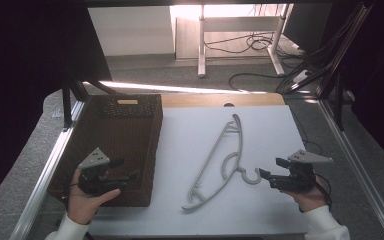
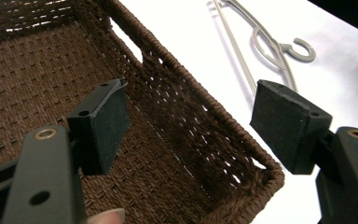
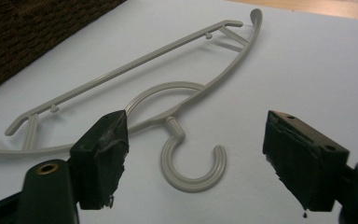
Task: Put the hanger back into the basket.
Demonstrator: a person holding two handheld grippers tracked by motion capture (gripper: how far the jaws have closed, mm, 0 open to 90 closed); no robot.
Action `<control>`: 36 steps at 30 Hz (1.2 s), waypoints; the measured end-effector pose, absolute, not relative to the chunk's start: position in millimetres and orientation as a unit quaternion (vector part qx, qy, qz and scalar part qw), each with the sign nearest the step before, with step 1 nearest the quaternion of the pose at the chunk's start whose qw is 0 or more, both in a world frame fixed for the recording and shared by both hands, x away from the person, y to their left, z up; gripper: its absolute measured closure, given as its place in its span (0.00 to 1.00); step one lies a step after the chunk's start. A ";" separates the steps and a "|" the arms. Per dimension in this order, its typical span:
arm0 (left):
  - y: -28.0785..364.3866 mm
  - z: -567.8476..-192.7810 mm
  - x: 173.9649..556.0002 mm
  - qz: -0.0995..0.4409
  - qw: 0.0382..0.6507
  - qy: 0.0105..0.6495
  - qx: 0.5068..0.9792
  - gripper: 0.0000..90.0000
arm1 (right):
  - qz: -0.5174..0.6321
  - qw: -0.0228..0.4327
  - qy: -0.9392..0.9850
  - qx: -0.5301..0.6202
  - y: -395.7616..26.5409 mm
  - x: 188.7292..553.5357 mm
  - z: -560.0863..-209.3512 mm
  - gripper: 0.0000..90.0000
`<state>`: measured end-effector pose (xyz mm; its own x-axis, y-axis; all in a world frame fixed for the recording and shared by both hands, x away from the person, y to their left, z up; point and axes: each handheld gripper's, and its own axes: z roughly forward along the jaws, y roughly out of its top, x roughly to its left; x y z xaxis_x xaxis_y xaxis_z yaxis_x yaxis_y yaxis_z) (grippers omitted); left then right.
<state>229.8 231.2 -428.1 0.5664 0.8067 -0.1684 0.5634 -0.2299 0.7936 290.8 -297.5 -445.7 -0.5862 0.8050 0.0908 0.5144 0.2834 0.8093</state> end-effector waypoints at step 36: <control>232.4 -429.6 225.0 0.143 0.432 0.441 0.774 0.30 | 0.394 0.166 0.793 0.434 -294.4 298.4 -459.4 0.32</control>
<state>225.0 232.4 -429.6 0.5695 0.8063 -0.1599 0.5597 -0.2379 0.7938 298.4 -294.4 -459.4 -0.5674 0.8196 0.0796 0.5577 0.3113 0.7695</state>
